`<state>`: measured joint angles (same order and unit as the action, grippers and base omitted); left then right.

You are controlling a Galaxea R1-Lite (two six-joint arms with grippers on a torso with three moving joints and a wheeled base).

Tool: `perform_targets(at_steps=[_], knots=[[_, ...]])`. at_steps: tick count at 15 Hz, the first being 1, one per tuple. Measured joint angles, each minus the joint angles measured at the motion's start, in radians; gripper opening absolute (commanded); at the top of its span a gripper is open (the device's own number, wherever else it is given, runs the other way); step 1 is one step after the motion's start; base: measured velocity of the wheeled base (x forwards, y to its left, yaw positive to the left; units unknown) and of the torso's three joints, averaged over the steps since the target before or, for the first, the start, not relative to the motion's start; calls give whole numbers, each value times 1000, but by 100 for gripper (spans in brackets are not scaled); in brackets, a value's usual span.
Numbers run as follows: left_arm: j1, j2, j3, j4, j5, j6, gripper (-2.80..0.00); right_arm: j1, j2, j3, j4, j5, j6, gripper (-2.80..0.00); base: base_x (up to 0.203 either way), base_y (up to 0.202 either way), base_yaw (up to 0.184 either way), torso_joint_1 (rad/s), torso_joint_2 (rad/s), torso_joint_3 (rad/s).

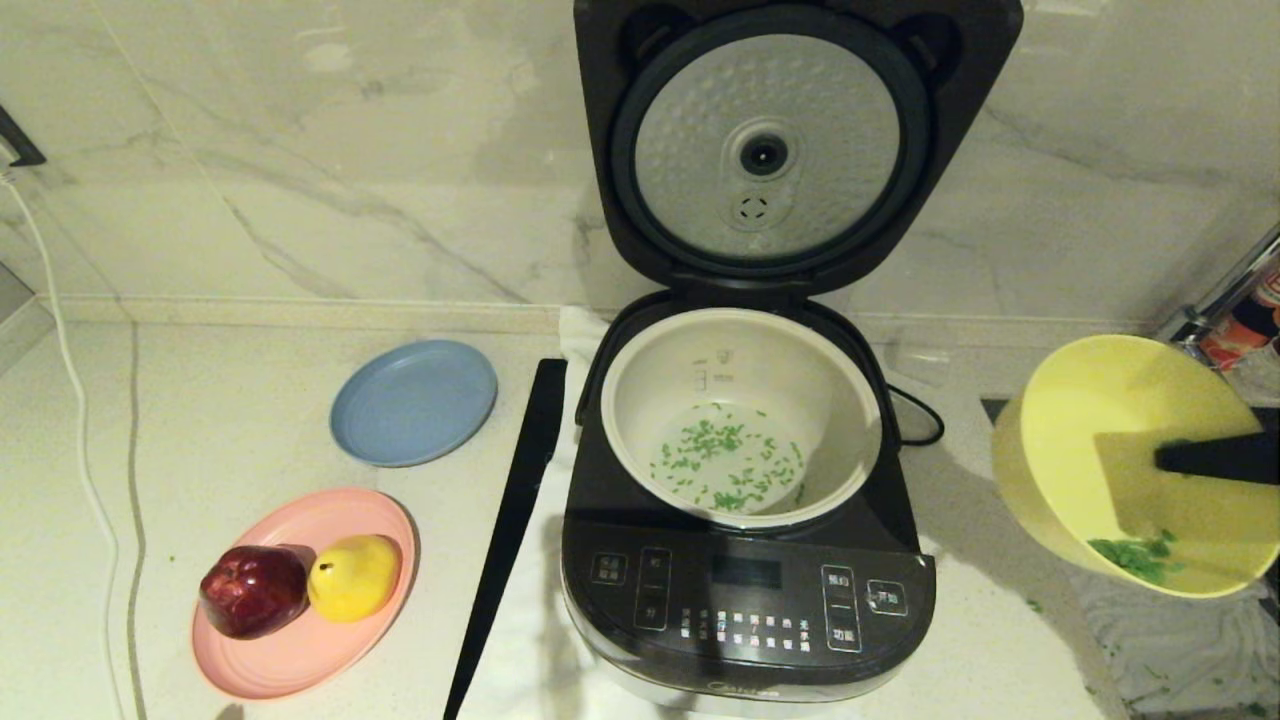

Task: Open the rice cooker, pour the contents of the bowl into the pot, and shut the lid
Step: Fill a bowl with water from the tap

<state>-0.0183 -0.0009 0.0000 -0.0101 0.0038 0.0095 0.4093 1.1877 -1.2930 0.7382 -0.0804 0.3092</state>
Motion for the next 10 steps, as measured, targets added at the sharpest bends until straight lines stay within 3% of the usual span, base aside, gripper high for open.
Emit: perform_targets(at_steps=[5,10], knots=[[0,0,0,0,0,0,-280,-478,-12,53,46,205,-26,-280,0,0,0,0,0,0],[0,0,0,0,0,-1,-280,-941,142,71,30,436,-26,-280,0,0,0,0,0,0]])
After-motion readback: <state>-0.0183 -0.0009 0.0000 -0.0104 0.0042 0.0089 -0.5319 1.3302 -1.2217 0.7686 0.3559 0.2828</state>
